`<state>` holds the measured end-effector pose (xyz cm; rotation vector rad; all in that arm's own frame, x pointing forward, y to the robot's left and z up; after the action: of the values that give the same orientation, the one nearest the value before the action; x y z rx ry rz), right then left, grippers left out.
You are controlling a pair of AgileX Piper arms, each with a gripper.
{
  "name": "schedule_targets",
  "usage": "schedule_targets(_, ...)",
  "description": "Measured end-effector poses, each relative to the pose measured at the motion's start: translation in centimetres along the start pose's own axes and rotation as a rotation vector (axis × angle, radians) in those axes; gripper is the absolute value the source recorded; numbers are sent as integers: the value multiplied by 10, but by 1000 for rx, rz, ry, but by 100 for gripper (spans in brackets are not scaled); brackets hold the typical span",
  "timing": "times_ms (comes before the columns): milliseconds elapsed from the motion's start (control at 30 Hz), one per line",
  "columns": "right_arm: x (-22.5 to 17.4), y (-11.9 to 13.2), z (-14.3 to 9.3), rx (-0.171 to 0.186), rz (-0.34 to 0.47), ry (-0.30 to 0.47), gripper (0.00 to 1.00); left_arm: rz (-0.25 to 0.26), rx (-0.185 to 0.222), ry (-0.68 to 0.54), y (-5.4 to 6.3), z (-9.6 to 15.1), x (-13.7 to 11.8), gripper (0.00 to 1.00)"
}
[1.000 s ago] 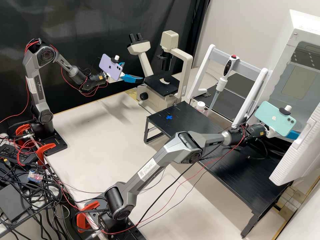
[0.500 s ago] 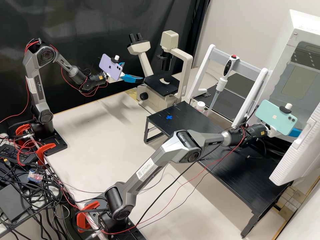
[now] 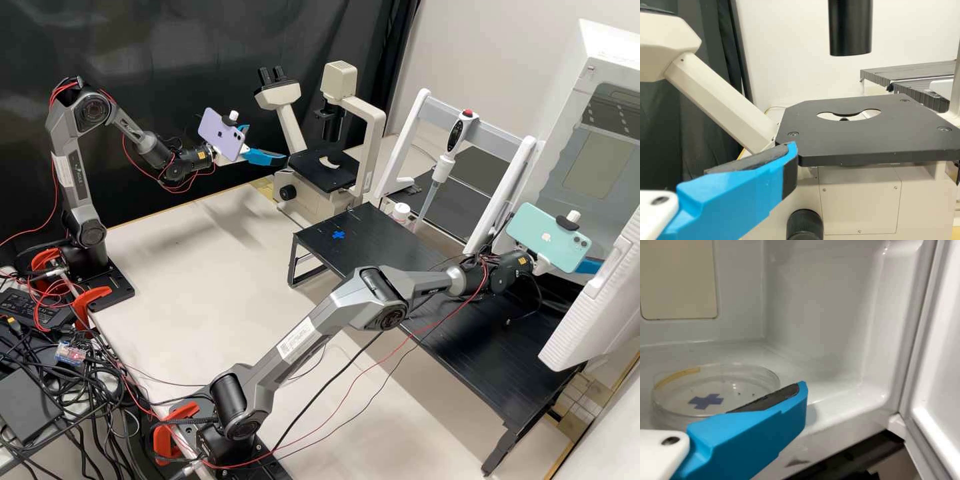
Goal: Move the petri dish to the microscope
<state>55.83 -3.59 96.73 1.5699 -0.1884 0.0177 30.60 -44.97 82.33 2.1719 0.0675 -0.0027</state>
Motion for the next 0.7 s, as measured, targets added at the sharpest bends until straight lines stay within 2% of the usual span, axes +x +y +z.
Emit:
schedule_targets(167,1,4,4,-13,0,-1,100,0,0,0,0,0,0,100)
schedule_targets(200,0,4,4,-11,1,-2,0,0,0,0,0,0,0,100)
schedule_targets(367,0,7,6,-27,3,-3,0,0,0,0,0,0,0,100)
schedule_targets(700,0,7,6,-27,3,-3,0,0,0,0,0,0,0,100)
